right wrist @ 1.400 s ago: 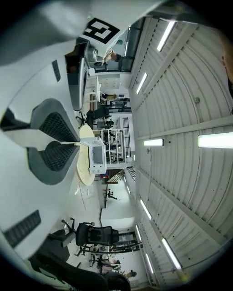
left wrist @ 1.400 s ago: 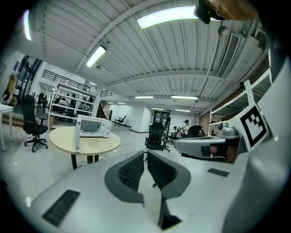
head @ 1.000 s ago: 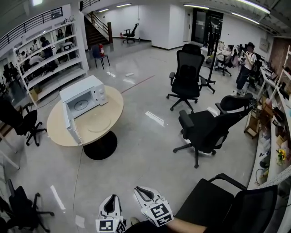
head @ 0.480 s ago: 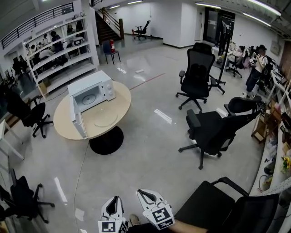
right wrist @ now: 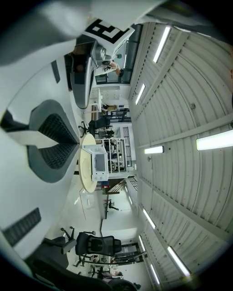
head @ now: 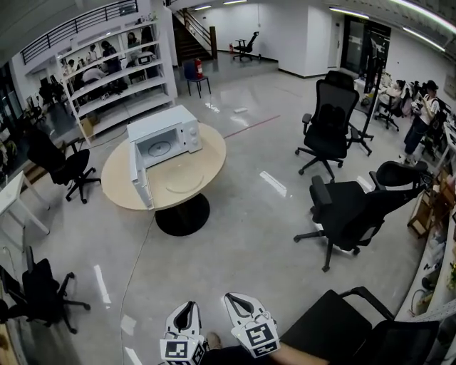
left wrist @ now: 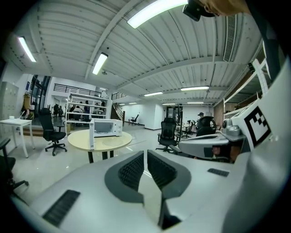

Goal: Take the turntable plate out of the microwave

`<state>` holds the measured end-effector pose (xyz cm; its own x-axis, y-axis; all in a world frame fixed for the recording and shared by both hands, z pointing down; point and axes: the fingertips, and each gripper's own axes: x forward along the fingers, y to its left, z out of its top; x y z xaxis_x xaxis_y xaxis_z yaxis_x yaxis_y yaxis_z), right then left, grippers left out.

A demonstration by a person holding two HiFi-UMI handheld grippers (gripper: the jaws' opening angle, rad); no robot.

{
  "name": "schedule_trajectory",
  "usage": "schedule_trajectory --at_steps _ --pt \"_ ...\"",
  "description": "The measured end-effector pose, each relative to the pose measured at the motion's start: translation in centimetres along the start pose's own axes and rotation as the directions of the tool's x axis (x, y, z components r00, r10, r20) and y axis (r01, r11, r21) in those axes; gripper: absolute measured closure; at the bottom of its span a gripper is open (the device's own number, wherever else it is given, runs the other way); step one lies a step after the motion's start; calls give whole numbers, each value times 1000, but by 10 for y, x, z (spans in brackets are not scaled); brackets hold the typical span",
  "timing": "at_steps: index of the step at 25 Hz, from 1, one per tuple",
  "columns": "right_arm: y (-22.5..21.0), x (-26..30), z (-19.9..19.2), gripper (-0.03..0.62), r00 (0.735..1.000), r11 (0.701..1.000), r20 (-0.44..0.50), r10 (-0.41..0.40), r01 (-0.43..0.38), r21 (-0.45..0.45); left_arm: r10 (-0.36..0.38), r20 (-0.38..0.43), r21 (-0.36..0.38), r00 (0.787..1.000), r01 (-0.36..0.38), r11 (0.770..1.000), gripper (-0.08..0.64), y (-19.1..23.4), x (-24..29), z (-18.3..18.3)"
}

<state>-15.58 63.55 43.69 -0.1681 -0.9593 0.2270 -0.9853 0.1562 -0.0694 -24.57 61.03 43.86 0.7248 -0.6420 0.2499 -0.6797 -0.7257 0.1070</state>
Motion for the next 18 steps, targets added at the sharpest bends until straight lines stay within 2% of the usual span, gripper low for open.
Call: schedule_trajectory --at_steps 11,18 --pt "1 16 7 577 1000 1000 6 2 -2 -18 17 -8 4 1000 -17 1000 491 14 3 7" --pt "7 21 8 577 1000 1000 -6 -24 24 -15 -10 -23 -4 1000 10 1000 491 24 4 6"
